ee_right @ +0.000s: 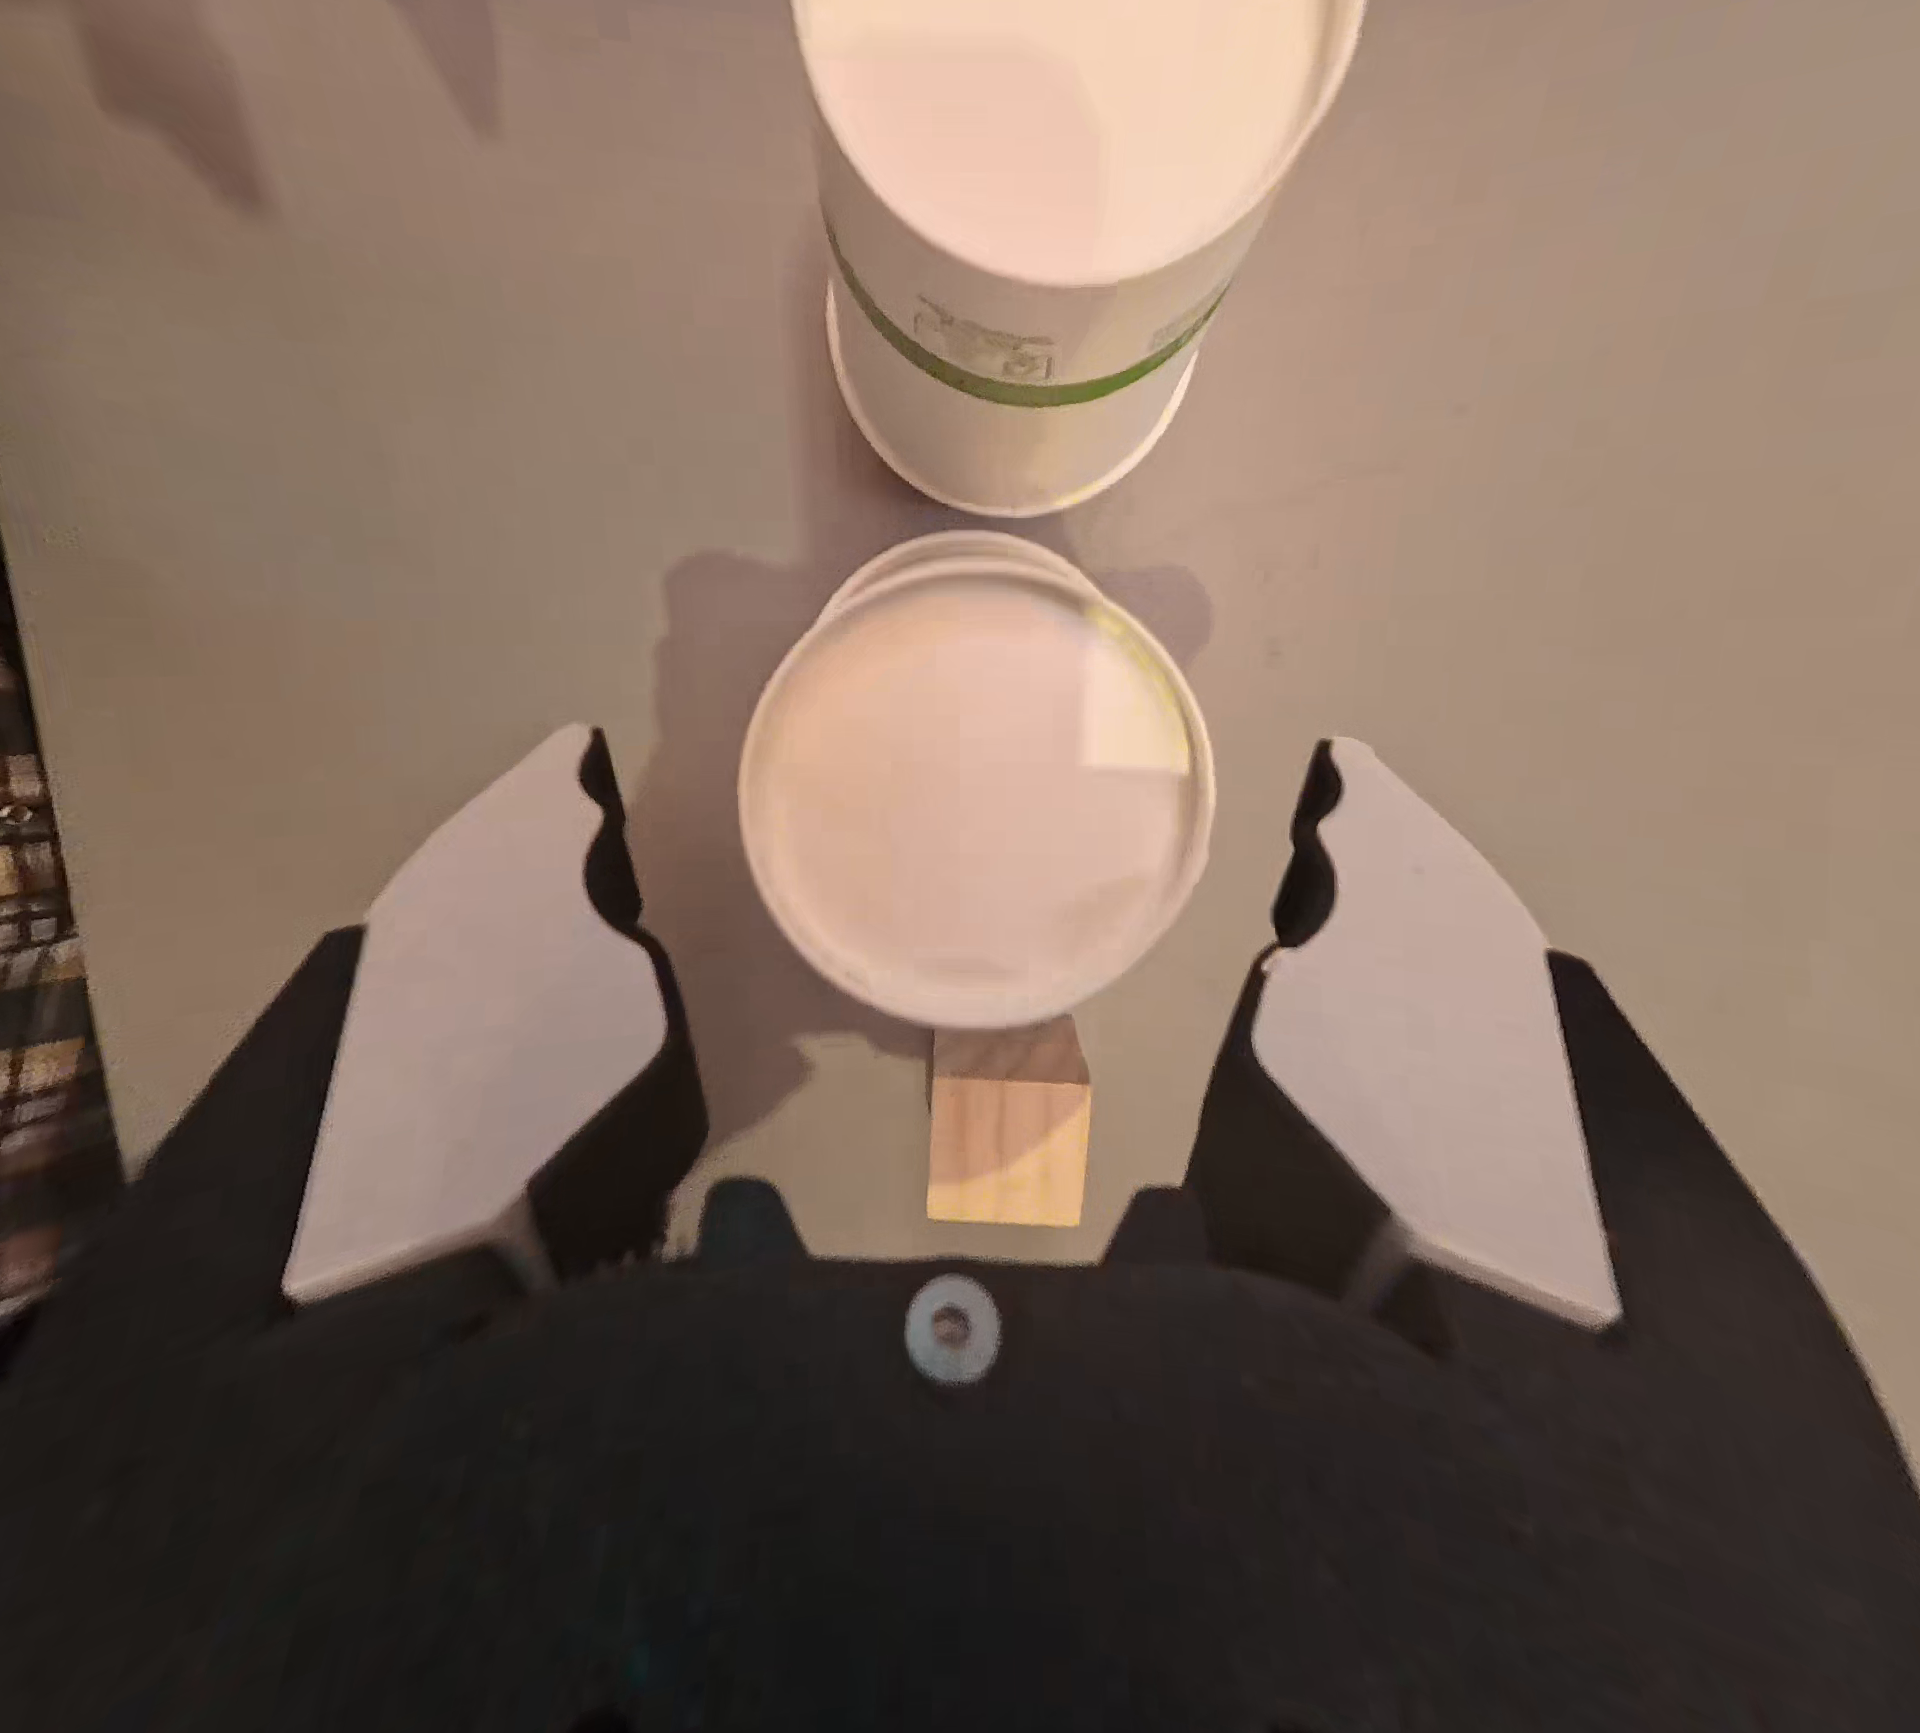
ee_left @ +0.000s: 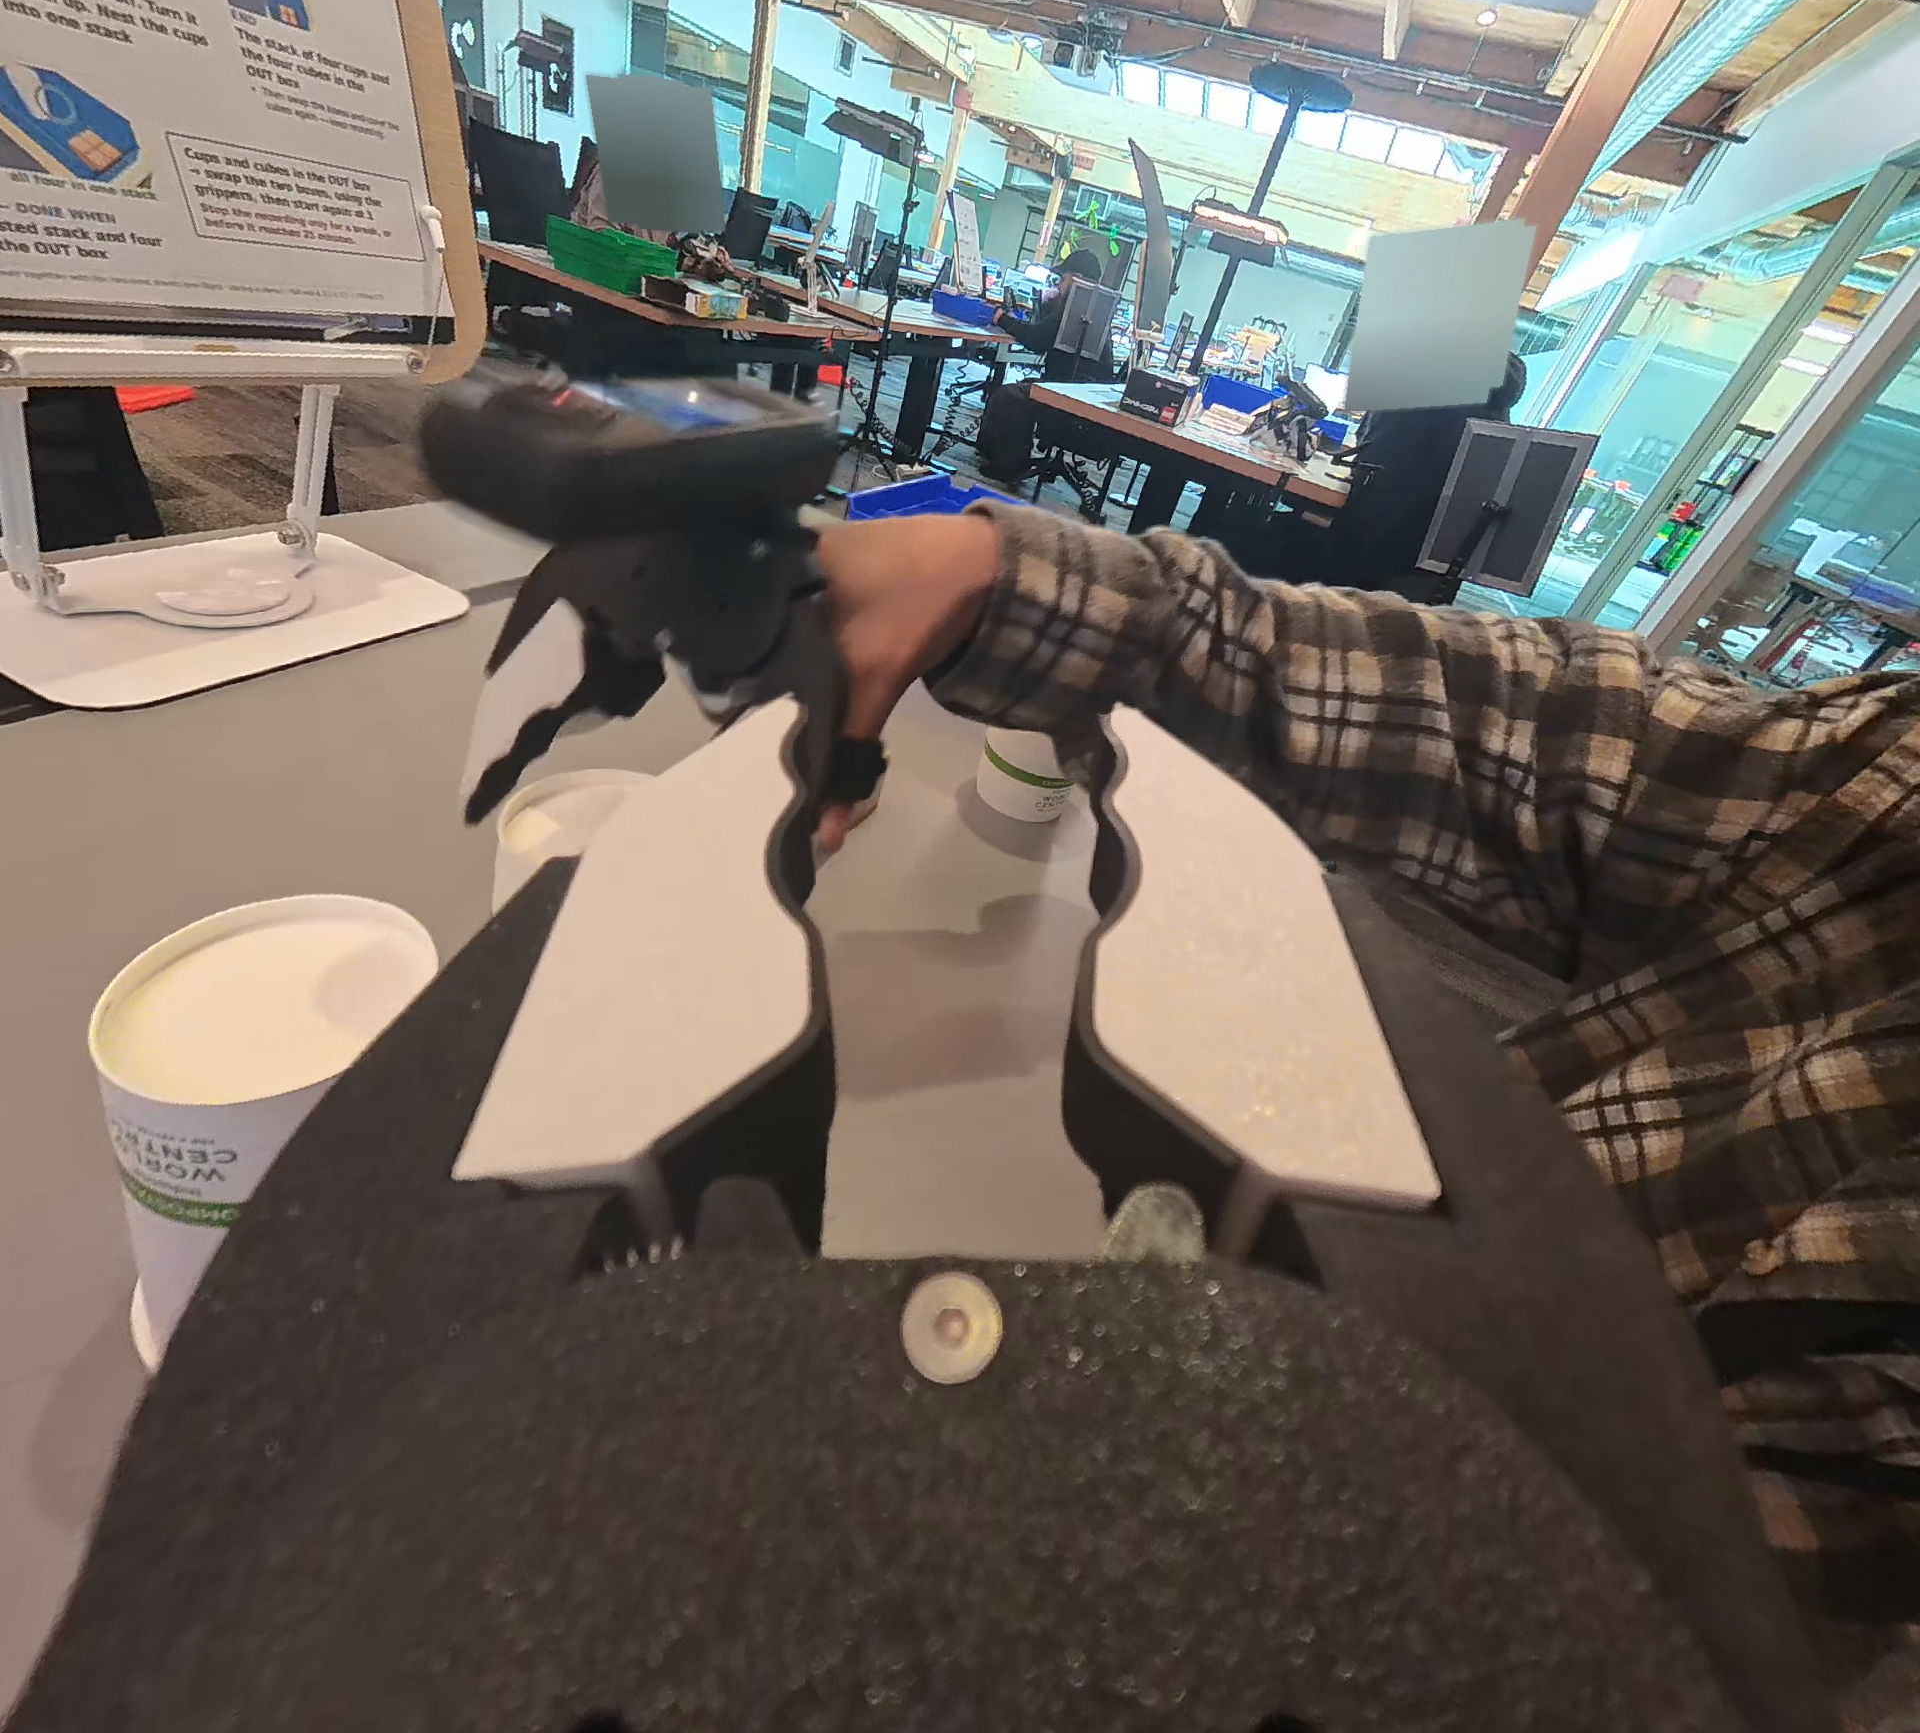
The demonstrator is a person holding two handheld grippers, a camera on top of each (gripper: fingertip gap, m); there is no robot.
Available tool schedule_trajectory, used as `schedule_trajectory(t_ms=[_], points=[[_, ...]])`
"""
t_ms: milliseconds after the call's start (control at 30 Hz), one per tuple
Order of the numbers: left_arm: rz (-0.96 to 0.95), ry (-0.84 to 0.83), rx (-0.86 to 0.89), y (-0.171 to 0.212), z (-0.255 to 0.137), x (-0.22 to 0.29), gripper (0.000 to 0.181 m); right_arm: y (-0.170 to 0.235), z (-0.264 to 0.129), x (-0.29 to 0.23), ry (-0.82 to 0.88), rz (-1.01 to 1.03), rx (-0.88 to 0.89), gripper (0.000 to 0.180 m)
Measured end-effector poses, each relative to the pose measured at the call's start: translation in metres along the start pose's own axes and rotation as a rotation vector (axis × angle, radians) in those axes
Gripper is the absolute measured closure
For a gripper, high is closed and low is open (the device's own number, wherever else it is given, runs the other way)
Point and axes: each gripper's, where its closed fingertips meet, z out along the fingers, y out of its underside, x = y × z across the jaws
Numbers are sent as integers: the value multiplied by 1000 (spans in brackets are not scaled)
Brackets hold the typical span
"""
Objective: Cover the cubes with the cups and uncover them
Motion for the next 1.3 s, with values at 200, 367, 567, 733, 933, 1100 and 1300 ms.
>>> schedule_trajectory(t_ms=[200, 367, 567, 733, 933, 1100, 1300], points=[[-9, 23, 4, 0, 2, 4, 131, 1, 6, -3, -24, 19, -49, 90], [-25, 19, 30, -4, 0, 3, 130, -10, -26, -8, -10, 27, 77, 90], [-116, -3, 69, -4, -4, -13, 120, -16, -97, -20, 96, 42, 388, 90], [-237, 46, 96, 3, 3, -20, 117, -6, -161, -47, 198, 126, 908, 91], [-347, 223, 8, 29, 36, 7, 118, 16, -174, -91, 239, 137, 1261, 91], [-385, 335, -18, 37, 49, 29, 121, 24, -160, -103, 221, 129, 1272, 91], [-380, 430, -57, 43, 54, 48, 140, 11, -143, -113, 162, 84, 1265, 91]])
